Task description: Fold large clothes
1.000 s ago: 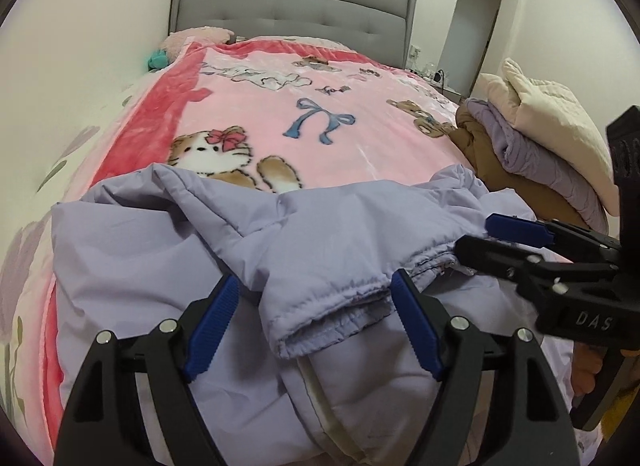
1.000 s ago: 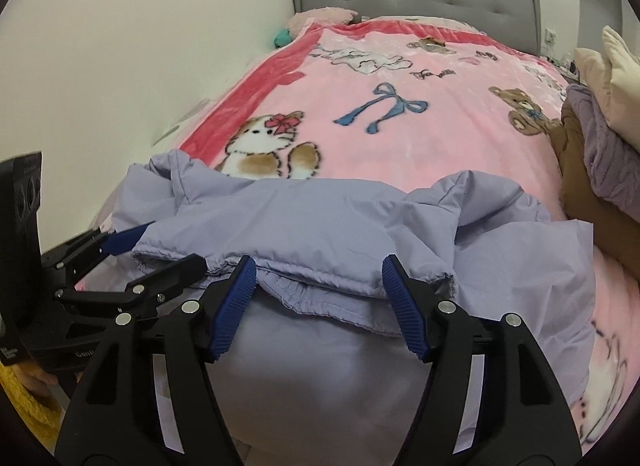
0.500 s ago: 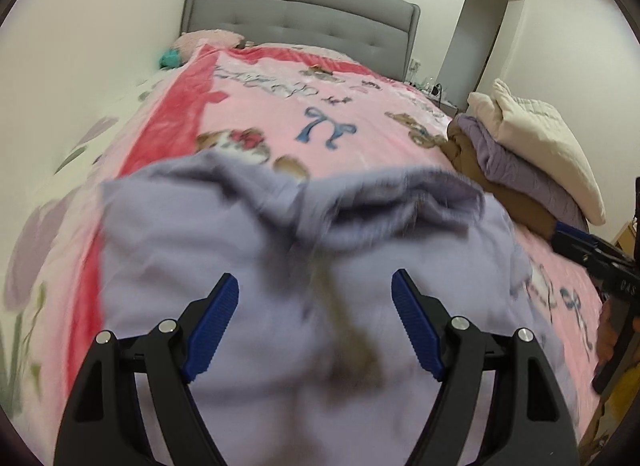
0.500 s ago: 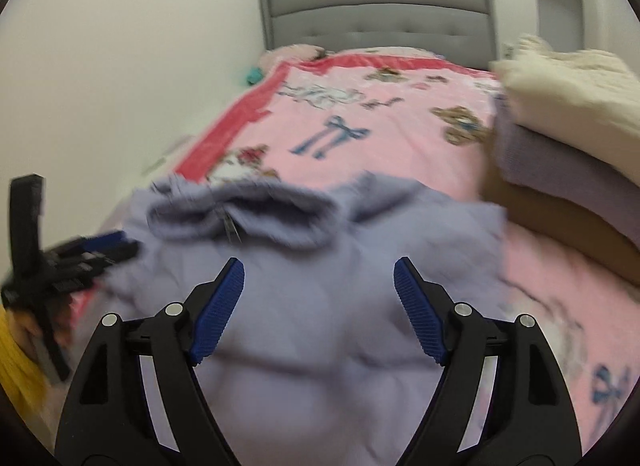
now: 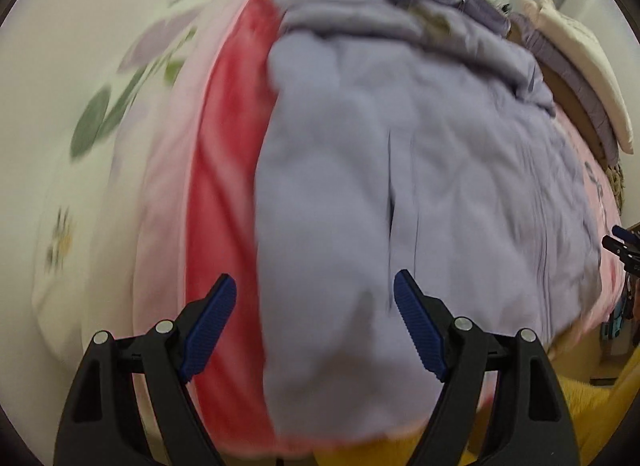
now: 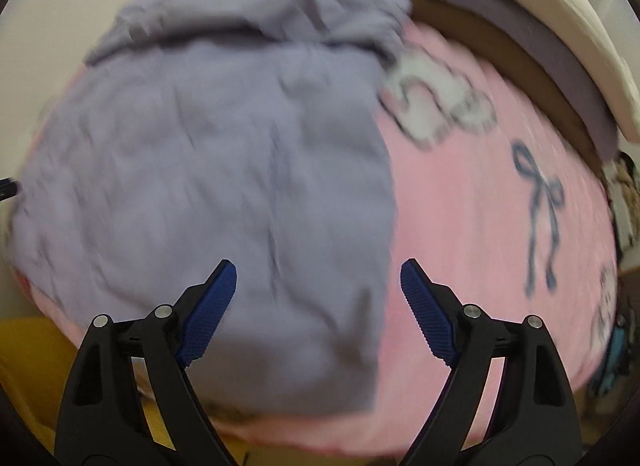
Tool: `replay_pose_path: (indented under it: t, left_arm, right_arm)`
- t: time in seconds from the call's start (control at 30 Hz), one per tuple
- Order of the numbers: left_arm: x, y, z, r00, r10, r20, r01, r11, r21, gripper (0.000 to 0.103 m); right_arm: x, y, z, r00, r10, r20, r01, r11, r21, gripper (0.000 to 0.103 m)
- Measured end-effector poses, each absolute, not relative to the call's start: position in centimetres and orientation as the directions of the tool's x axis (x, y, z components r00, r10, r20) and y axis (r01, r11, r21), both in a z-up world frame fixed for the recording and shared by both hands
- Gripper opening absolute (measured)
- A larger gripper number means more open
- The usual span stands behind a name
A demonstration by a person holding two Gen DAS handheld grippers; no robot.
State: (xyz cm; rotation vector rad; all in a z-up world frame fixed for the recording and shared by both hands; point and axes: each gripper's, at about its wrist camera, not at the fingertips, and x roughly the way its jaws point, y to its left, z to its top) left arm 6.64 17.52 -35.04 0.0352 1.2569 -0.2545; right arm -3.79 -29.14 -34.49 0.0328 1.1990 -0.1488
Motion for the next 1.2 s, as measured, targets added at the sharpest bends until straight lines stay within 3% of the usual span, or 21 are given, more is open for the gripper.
replay_pose_path:
  t: [0.2, 0.3, 0.4, 0.47, 0.77, 0.83, 0.87, 0.93, 1.0, 1.07, 1.13, 1.2]
  left_arm:
    - [2.3, 19.2, -37.5, 0.221, -0.157, -0.963, 0.162, 0.979, -0.123, 0.08]
    - [1.3, 20.2, -38.9, 0.171, -0.243, -0.955, 0.115, 0.967, -0.225, 0.08]
    - [1.3, 20.4, -39.7, 0.176, -0.252, -0.952, 0.092, 0.967, -0.239, 0.08]
    - [1.2, 20.6, -40.4, 0.167, -0.264, -0.95, 0.06, 0.964, -0.257, 0.082]
    - [1.4, 21.7, -41.3, 0.154, -0.26, -0.953, 0.015, 0.965, -0.261, 0.089]
    - [1.9, 21.3, -40.9, 0.16, -0.265, -0.951, 0.023, 0.964, -0.265, 0.084]
    - [1.9, 21.1, -41.1, 0.152, -0.255, -0.955, 0.03, 0.967, -0.253, 0.08]
    - [2.1, 20.7, -41.1, 0.139, -0.243, -0.96, 0.033, 0.97, -0.241, 0.069]
    - [2.2, 19.7, -40.5, 0.13, -0.254, -0.958, 0.059, 0.967, -0.248, 0.037]
    - [2.0, 17.6, -39.2, 0.145, -0.205, -0.968, 0.129, 0.974, -0.187, 0.022]
    - [1.9, 16.1, -38.6, 0.162, -0.143, -0.976, 0.184, 0.976, -0.112, 0.021]
    - [2.3, 16.1, -39.1, 0.145, -0.138, -0.98, 0.146, 0.982, -0.117, 0.028]
  right_arm:
    - [-8.4, -30.3, -37.7, 0.238, -0.098, -0.966, 0.213, 0.976, -0.046, 0.072]
    - [-10.1, -30.5, -38.4, 0.217, -0.077, -0.973, 0.232, 0.972, -0.025, 0.072]
    - [-9.7, -31.0, -39.2, 0.214, -0.051, -0.976, 0.253, 0.967, 0.005, 0.072]
    - [-9.2, -31.2, -39.5, 0.225, -0.029, -0.974, 0.27, 0.962, 0.033, 0.065]
    - [-7.7, -30.5, -39.8, 0.212, 0.003, -0.977, 0.269, 0.961, 0.061, 0.055]
    - [-7.6, -30.4, -39.6, 0.211, 0.01, -0.977, 0.265, 0.962, 0.067, 0.048]
    - [-7.5, -30.3, -39.6, 0.209, 0.012, -0.978, 0.256, 0.964, 0.067, 0.041]
    - [-7.2, -30.1, -39.4, 0.201, 0.021, -0.979, 0.231, 0.971, 0.068, 0.035]
    - [-6.6, -29.6, -39.0, 0.186, 0.006, -0.982, 0.203, 0.978, 0.045, 0.03]
    - [-6.4, -28.8, -38.5, 0.177, -0.018, -0.984, 0.178, 0.984, 0.014, 0.028]
    - [-6.1, -28.2, -37.9, 0.182, -0.032, -0.983, 0.151, 0.988, -0.004, 0.027]
    - [-6.0, -28.2, -37.9, 0.191, -0.002, -0.982, 0.157, 0.987, 0.028, 0.032]
